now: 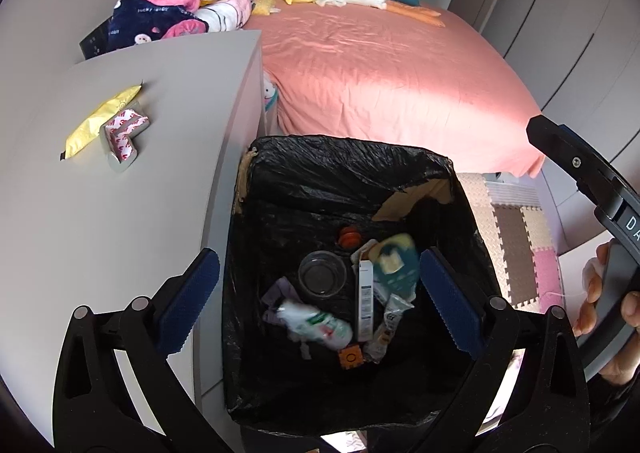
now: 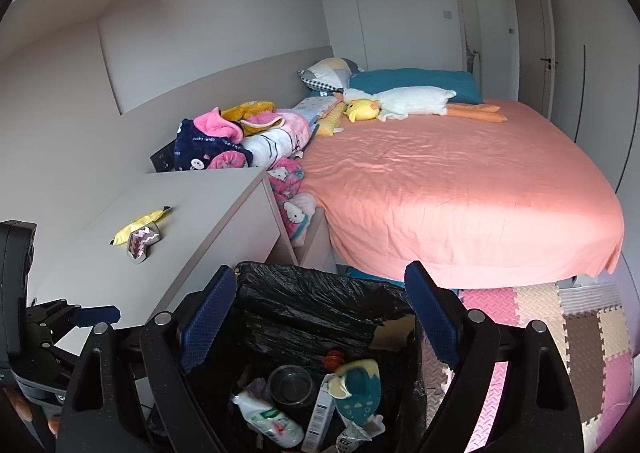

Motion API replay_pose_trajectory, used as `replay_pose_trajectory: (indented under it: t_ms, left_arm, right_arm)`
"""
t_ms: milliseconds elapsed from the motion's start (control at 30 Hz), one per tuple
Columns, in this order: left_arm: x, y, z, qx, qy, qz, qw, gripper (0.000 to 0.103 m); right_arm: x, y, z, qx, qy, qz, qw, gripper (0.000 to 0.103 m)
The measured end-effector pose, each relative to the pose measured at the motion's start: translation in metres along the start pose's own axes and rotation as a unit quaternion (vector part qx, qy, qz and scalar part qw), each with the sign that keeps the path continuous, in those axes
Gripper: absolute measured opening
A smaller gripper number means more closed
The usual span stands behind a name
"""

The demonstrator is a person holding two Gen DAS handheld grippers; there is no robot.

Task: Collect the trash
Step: 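Open both tools to drop the bottle and holder into the bag, then move both open tools back over the yellow wrapper and printed box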

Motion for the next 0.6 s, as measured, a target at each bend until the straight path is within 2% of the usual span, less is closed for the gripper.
replay_pose_trajectory:
  t_ms: [600]
  left_arm:
    - [-0.044,0.000,-0.002,0.009,-0.035,0.030,0.9989,0.096]
  right_arm:
    - [-0.023,0.022,-0.012,-0.022,-0.006,0.029,0.999,0.086]
Point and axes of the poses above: each gripper's, at about its wrist camera, not at the fingertips, and y roughly the way its jaws point, x to its right, z to its top, the point moved 4 cm from there along y, roughly the way its jaws point, and after that the axes turned 9 degrees about x, right-handed, at the moved point
